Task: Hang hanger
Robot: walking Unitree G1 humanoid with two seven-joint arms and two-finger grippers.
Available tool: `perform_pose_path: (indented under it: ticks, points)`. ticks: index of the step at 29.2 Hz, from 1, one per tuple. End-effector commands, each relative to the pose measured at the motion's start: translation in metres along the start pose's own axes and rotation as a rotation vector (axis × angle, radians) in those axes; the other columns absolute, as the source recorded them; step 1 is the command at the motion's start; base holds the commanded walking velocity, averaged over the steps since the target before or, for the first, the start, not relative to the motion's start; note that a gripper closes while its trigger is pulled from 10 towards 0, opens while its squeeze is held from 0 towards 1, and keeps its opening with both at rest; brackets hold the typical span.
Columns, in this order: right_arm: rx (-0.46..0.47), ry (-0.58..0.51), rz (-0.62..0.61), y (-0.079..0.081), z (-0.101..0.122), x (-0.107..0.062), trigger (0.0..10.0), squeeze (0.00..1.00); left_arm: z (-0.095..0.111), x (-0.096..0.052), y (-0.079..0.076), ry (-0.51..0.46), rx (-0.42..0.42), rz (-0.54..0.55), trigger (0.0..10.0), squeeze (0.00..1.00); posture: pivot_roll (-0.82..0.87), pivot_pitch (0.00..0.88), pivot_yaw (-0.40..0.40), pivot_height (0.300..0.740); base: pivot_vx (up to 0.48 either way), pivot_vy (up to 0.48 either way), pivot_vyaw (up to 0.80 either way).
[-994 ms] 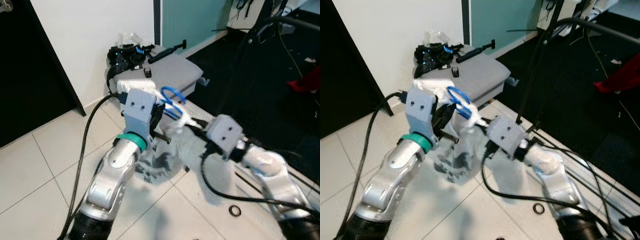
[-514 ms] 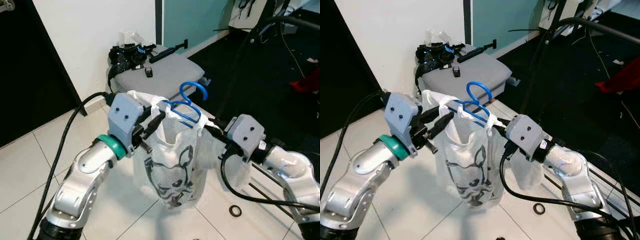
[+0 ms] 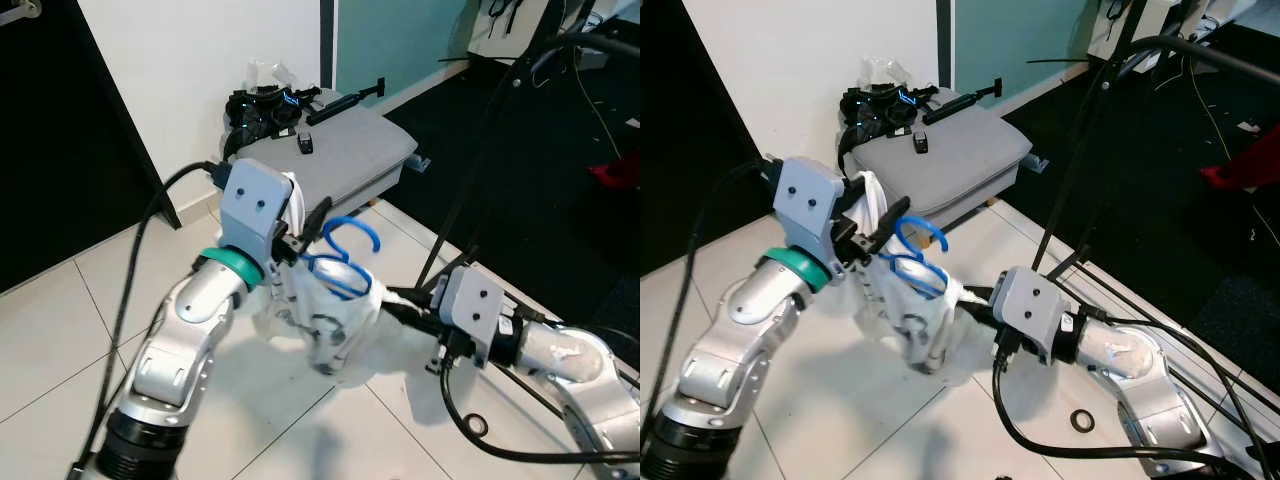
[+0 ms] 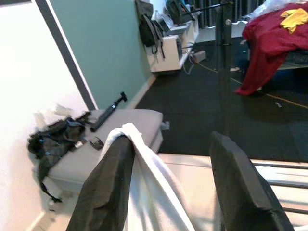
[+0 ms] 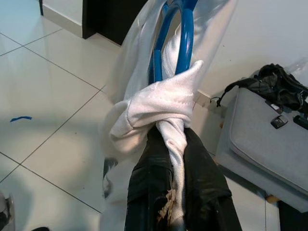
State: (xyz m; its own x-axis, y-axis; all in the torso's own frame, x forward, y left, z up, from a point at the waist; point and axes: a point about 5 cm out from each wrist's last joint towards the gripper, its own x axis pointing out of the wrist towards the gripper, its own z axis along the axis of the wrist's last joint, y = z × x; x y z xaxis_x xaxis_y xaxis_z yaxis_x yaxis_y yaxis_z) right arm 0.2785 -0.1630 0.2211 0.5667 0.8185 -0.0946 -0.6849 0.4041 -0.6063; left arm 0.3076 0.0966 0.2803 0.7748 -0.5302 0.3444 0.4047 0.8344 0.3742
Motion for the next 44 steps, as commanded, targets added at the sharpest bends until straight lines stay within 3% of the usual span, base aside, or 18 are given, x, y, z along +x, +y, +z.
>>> perform_pose_path:
  ticks: [1,2,6,10,17,19,20,21,22,23,24,25,27,30,33,37,42,44]
  points:
    - [-0.001,-0.027,0.03,0.005,0.005,0.001,0.0,0.0,0.001,-0.002,-0.006,-0.016,0.027,-0.039,10.0,0.0,-0.17,0.188,0.146,0.74,0.0,0.0,0.0]
    - [-0.02,-0.014,-0.007,-0.004,0.004,-0.004,0.0,0.0,-0.004,-0.013,-0.016,0.021,0.069,-0.228,10.0,0.0,-0.17,0.189,0.15,0.74,0.0,0.0,0.0]
    - [-0.052,0.005,-0.066,-0.018,0.003,-0.01,0.0,0.0,-0.002,-0.032,-0.026,0.038,0.082,-0.47,10.0,0.0,-0.17,0.189,0.15,0.74,0.0,0.0,0.0]
    - [-0.058,0.008,-0.092,-0.023,0.003,-0.011,0.0,0.0,0.001,-0.04,-0.03,0.047,0.086,-0.576,10.0,0.0,-0.16,0.187,0.151,0.74,0.0,0.0,0.0]
    - [-0.065,-0.001,-0.098,-0.025,0.004,-0.007,0.0,0.0,0.004,-0.038,-0.028,0.04,0.181,-0.608,10.0,0.0,-0.15,0.182,0.152,0.74,0.0,0.0,0.0]
    - [-0.068,-0.007,-0.097,-0.025,0.005,-0.006,0.0,0.0,0.001,-0.038,-0.028,0.035,0.296,-0.615,10.0,0.0,-0.15,0.182,0.153,0.74,0.0,0.0,0.0]
    - [-0.072,-0.009,-0.094,-0.025,0.006,-0.006,0.0,0.0,0.0,-0.036,-0.028,0.026,0.425,-0.603,10.0,0.0,-0.15,0.181,0.153,0.74,0.0,0.0,0.0]
    - [-0.072,-0.009,-0.094,-0.025,0.006,-0.006,0.0,0.0,0.0,-0.036,-0.028,0.026,0.425,-0.603,10.0,0.0,-0.15,0.181,0.153,0.74,0.0,0.0,0.0]
    - [-0.079,-0.013,-0.087,-0.025,0.007,-0.005,0.0,0.0,-0.002,-0.03,-0.024,0.01,0.66,-0.552,10.0,0.0,-0.15,0.18,0.155,0.74,0.0,0.0,0.0]
    - [-0.079,-0.013,-0.087,-0.025,0.007,-0.005,0.0,0.0,-0.002,-0.03,-0.024,0.01,0.66,-0.552,10.0,0.0,-0.15,0.18,0.155,0.74,0.0,0.0,0.0]
    - [-0.081,-0.015,-0.084,-0.025,0.008,-0.005,0.0,0.0,-0.003,-0.026,-0.021,0.001,0.752,-0.517,10.0,0.0,-0.15,0.18,0.155,0.74,0.0,0.0,0.0]
    - [-0.082,-0.02,-0.082,-0.024,0.009,-0.004,0.0,0.0,-0.004,-0.024,-0.018,0.013,0.793,-0.501,10.0,0.0,-0.15,0.18,0.154,0.74,0.0,0.0,0.0]
    - [-0.083,-0.023,-0.082,-0.024,0.009,-0.004,0.0,0.0,-0.005,-0.022,-0.017,0.023,0.812,-0.494,10.0,0.0,-0.15,0.18,0.154,0.74,0.0,0.0,0.0]
    - [-0.084,-0.03,-0.072,-0.021,0.011,-0.002,0.0,0.0,-0.016,-0.025,-0.011,0.131,0.896,-0.523,10.0,0.0,-0.16,0.183,0.158,0.74,0.0,0.0,0.0]
    - [-0.085,-0.03,-0.066,-0.02,0.012,-0.004,0.0,0.0,-0.022,-0.034,-0.004,0.239,0.864,-0.587,10.0,0.0,-0.16,0.184,0.16,0.74,0.0,0.0,0.0]
    - [-0.088,-0.025,-0.067,-0.02,0.012,-0.006,0.0,0.0,-0.023,-0.052,-0.002,0.279,0.772,-0.73,10.0,0.0,-0.15,0.185,0.16,0.74,0.0,0.0,0.0]
    - [-0.091,-0.023,-0.061,-0.019,0.012,-0.008,0.0,0.0,-0.024,-0.056,0.009,0.294,0.806,-0.735,10.0,0.0,-0.15,0.185,0.161,0.74,0.0,0.0,0.0]
    - [-0.092,-0.026,-0.059,-0.019,0.013,-0.007,0.0,0.0,-0.019,-0.05,0.017,0.288,0.801,-0.661,10.0,0.0,-0.15,0.184,0.16,0.74,0.0,0.0,0.0]
